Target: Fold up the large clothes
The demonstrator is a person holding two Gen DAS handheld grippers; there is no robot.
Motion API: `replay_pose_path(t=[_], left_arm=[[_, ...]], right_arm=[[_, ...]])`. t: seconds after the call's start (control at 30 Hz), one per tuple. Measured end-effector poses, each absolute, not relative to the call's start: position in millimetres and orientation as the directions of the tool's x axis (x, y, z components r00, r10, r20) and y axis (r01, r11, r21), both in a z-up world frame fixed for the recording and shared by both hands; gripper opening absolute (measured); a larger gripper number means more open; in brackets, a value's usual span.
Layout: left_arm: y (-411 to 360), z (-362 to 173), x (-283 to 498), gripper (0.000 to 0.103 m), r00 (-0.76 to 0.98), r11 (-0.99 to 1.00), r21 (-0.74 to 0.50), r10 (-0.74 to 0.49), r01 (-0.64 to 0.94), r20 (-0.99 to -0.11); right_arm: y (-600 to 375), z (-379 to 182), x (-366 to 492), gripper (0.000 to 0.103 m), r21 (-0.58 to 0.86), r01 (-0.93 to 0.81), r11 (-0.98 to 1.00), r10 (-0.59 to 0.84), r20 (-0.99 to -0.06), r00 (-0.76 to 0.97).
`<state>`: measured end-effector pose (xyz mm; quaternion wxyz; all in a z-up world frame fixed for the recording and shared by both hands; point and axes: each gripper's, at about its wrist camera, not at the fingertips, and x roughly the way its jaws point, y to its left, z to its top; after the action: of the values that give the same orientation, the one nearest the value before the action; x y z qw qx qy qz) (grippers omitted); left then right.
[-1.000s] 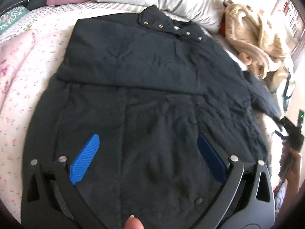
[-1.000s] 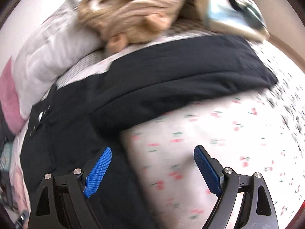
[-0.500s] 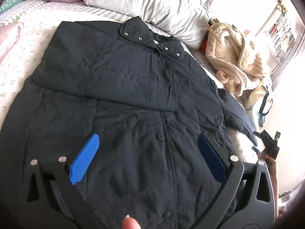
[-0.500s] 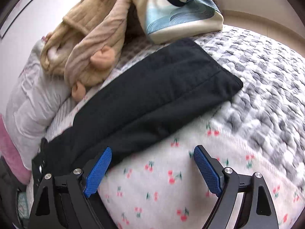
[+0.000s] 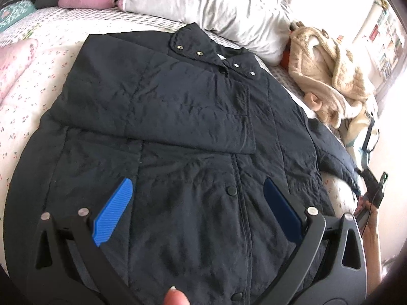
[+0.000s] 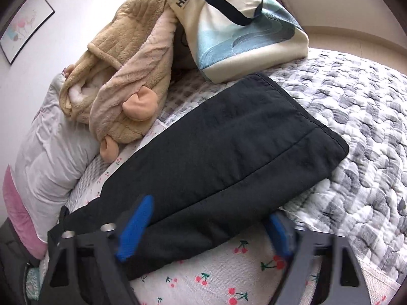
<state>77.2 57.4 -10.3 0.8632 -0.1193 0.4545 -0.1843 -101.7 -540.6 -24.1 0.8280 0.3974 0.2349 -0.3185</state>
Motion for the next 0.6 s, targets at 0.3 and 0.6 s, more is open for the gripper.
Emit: replay_pose_path(t=[0.3, 0.6], left_arm=[[63, -9, 80, 0.102, 0.506, 0.896, -0.403, -0.439, 0.185, -0.743], [58, 4, 74, 0.102, 0.539, 0.921, -0.315, -0.39, 0.229, -0.747]], right_arm=[[-529, 1, -97, 0.01, 0.517, 0.671, 0.531, -0.359, -0.581, 0.731], [-449, 80, -66, 0.008, 0.349, 0.574, 0.741, -0.392, -0.469, 0.792]])
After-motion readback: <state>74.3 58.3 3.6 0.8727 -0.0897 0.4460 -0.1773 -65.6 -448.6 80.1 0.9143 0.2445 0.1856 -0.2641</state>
